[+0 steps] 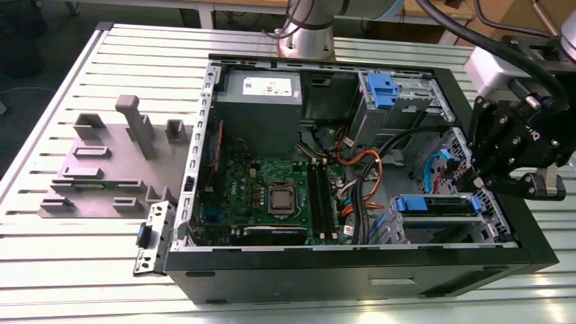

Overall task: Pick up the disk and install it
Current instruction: 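Insert the first disk wire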

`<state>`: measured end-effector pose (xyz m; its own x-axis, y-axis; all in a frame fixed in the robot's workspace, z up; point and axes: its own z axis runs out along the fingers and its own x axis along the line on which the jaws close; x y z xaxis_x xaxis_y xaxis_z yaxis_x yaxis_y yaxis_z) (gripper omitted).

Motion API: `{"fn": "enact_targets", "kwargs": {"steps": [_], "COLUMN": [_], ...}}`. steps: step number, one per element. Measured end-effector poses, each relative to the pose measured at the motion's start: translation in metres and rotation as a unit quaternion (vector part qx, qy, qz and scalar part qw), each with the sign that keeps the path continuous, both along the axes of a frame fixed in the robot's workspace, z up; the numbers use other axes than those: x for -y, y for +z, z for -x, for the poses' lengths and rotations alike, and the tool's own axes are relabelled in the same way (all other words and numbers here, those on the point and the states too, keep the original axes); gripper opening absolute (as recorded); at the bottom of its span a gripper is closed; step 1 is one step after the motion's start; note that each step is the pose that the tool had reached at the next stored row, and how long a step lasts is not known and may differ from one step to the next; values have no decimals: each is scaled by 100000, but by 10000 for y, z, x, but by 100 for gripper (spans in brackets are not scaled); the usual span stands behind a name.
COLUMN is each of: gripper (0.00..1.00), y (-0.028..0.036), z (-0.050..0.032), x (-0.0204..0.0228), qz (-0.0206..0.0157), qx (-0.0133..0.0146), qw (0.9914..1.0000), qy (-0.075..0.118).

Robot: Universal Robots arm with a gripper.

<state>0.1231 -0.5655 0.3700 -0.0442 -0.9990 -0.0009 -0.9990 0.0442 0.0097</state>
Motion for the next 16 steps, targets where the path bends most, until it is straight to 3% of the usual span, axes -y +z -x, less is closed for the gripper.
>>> {"fn": "enact_targets", "kwargs": {"steps": [2, 3, 7, 8, 16], "gripper": [11, 11, 11, 11, 11], "y": [-7, -12, -27, -28, -35], "z": [-46, -59, -92, -102, -278], "x": [-17, -30, -95, -106, -162], "qz": [139, 447, 2715, 3144, 3179], "qx": [-56, -63, -63, -80, -1024], "qw": [100000, 99999, 99963, 99951, 99944], "qy": [-3, -4, -6, -7, 25]}}
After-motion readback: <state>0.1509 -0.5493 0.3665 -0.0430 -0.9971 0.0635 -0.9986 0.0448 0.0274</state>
